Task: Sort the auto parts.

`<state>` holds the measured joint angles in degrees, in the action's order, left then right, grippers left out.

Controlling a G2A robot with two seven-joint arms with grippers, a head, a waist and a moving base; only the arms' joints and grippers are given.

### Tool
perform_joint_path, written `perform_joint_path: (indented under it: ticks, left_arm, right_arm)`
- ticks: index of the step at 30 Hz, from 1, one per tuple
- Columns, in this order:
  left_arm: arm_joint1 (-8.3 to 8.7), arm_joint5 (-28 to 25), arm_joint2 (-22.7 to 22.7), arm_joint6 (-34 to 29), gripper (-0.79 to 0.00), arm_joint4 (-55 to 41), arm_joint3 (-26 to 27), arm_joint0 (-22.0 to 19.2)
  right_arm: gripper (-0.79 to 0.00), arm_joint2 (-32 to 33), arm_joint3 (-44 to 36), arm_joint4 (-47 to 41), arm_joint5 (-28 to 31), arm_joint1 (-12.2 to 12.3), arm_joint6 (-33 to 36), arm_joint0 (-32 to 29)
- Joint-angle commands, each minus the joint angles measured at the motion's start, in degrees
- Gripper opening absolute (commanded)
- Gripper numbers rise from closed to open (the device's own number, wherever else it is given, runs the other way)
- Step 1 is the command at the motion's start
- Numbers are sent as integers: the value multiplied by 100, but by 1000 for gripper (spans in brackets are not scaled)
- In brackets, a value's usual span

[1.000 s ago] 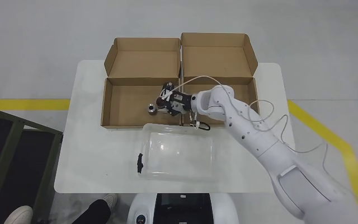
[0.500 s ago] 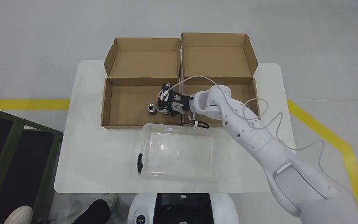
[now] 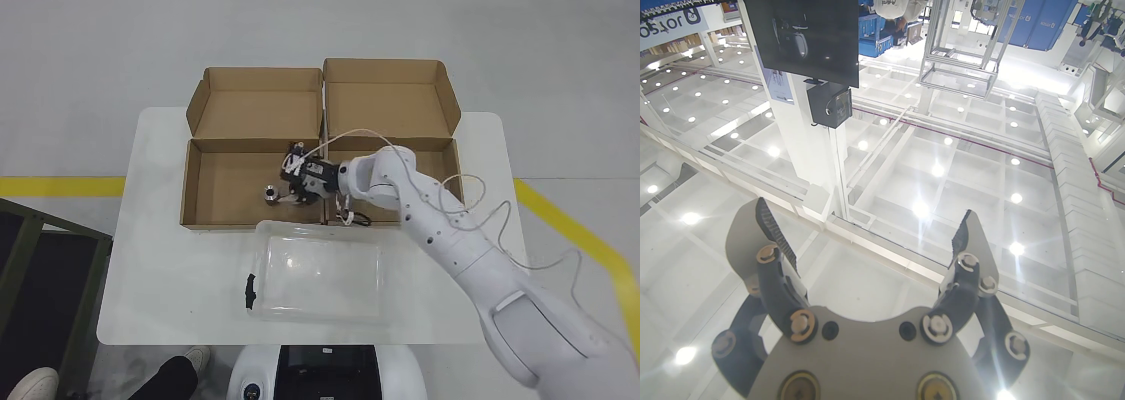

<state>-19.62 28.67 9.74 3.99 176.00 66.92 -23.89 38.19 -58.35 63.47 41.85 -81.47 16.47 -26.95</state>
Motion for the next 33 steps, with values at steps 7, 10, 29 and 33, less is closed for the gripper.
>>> perform_joint_path:
  ticks: [7,10,29,33]
  left_arm:
    - [0,0,0,0,0,0,0,0]
    - [0,0,0,0,0,0,0,0]
    - [0,0,0,0,0,0,0,0]
    - [0,0,0,0,0,0,0,0]
  right_arm:
    - [-15,696,-1293,165,118,329,273,-552]
    - [0,989,-1773,193,161,447,390,-805]
    - [0,3036,-3372,544,707,1065,-258,-2502]
    - [0,3440,-3576,851,684,1165,-548,-2860]
